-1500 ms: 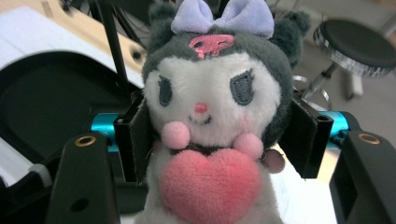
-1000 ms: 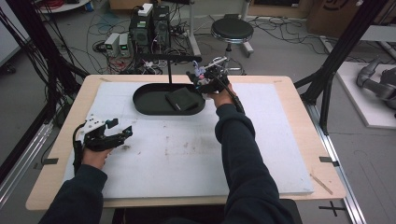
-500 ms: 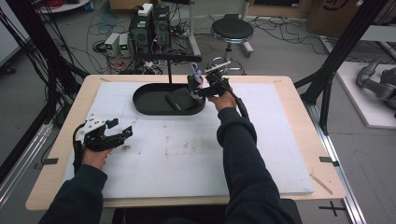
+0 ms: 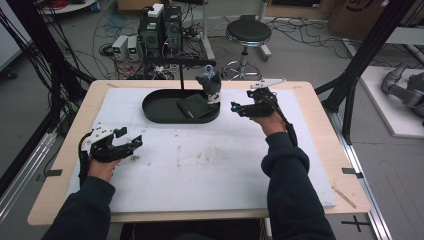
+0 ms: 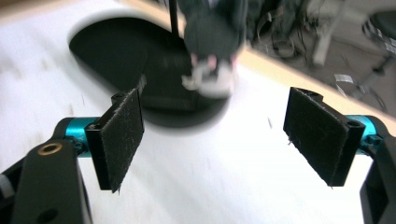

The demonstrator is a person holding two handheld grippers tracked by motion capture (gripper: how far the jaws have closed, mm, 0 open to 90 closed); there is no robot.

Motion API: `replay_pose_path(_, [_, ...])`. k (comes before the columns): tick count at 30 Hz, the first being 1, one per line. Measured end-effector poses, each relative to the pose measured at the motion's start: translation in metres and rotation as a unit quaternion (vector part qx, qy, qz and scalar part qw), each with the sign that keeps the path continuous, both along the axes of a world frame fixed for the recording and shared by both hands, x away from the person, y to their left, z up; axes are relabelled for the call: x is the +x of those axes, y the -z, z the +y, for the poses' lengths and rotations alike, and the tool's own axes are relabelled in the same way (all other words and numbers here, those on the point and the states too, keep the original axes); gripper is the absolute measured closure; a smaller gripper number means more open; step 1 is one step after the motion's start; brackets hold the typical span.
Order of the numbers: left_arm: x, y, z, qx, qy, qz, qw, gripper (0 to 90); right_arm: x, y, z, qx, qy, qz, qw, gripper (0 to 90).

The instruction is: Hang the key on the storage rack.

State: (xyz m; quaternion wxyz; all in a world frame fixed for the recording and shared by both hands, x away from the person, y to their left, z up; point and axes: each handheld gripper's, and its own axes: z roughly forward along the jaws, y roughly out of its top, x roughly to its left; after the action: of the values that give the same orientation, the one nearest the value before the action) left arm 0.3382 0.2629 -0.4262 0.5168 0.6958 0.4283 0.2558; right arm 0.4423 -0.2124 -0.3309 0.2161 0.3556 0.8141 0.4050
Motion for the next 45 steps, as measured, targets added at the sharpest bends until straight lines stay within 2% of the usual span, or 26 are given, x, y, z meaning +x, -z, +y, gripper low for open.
replay_pose_path(1, [0.000,0.000,0.000,0.001,0.002,0.000,1.0000,28.7,-0.005,-0.001,-0.004,-0.012,0.004,0.001,0.9999,20.6])
replay_pose_path(4, [0.000,0.000,-0.002,0.000,0.003,-0.002,1.0000,28.7,-0.023,-0.001,-0.016,-0.006,-0.015,-0.045,0.9989,20.6])
replay_pose_path(5, [0.000,0.000,-0.002,0.000,0.003,-0.003,1.0000,28.7,-0.030,-0.001,-0.020,-0.012,-0.010,-0.046,0.9988,20.6])
replay_pose_path(7, [0.000,0.000,-0.002,-0.001,0.002,-0.003,1.0000,28.7,-0.040,0.000,-0.027,0.001,-0.012,-0.056,0.9984,20.7])
replay_pose_path(10, [0.000,0.000,-0.002,0.000,0.002,-0.003,1.0000,28.7,-0.053,0.003,-0.037,0.000,-0.004,-0.064,0.9979,20.7])
replay_pose_path(14, [0.001,0.000,-0.002,-0.002,0.002,-0.004,1.0000,28.7,-0.068,0.012,-0.048,0.000,0.014,-0.068,0.9976,20.6])
replay_pose_path(21, [0.000,0.000,-0.002,0.001,-0.001,-0.005,1.0000,28.7,-0.094,0.040,-0.066,0.008,0.041,-0.055,0.9976,20.6])
replay_pose_path(24, [0.000,0.000,-0.003,0.003,-0.001,-0.005,1.0000,28.7,-0.100,0.049,-0.072,0.009,0.049,-0.053,0.9974,20.6])
replay_pose_path(34, [0.002,0.000,-0.004,0.003,-0.008,-0.008,0.9999,28.7,-0.105,0.059,-0.084,-0.001,0.066,-0.051,0.9965,20.6])
replay_pose_path(38, [0.001,-0.001,-0.002,0.001,-0.009,-0.008,0.9999,28.7,-0.103,0.061,-0.090,0.001,0.077,-0.053,0.9956,20.6])
replay_pose_path(45, [-0.001,-0.002,-0.004,0.001,-0.001,-0.012,0.9999,28.7,-0.105,0.061,-0.087,-0.002,0.084,-0.056,0.9949,20.7])
